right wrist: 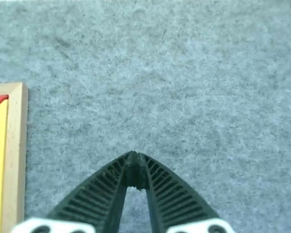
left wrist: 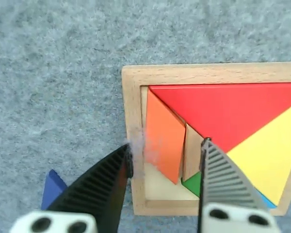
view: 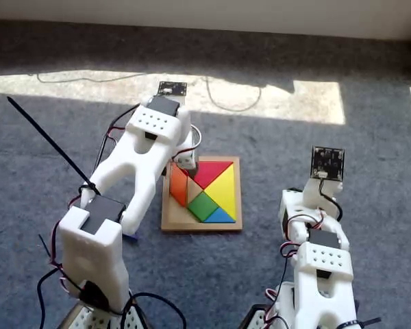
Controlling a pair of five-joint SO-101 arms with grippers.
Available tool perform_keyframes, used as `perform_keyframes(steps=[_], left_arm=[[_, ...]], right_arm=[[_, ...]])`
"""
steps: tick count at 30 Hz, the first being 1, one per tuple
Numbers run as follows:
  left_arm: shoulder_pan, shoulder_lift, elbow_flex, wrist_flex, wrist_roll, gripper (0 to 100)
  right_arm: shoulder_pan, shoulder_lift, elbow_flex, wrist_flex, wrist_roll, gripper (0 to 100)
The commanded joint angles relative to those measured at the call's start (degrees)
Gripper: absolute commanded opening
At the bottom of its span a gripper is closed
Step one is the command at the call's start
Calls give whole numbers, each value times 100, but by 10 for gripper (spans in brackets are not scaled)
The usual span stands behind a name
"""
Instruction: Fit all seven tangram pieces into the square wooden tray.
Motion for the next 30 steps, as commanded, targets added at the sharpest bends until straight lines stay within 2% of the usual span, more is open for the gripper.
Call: perform_keyframes(steps=[1, 6, 12, 19, 25, 30], left_arm=[[-233, -119, -505, 624, -79, 228], [-752, -119, -1420, 1600, -765, 227], [-1059, -567, -1305, 1653, -1327, 153], [-1077, -2299, 101, 1653, -1864, 141], [-1587, -3143, 1710, 1266, -2277, 143], [-2167, -3222, 2905, 809, -2699, 228]], right_arm=[[-48, -110, -57, -110, 62, 6], [-48, -110, -57, -110, 62, 6], [-48, -110, -48, -110, 62, 6], [-48, -110, -48, -110, 62, 6], [-48, -110, -40, -110, 62, 6], [-48, -110, -40, -110, 62, 6]])
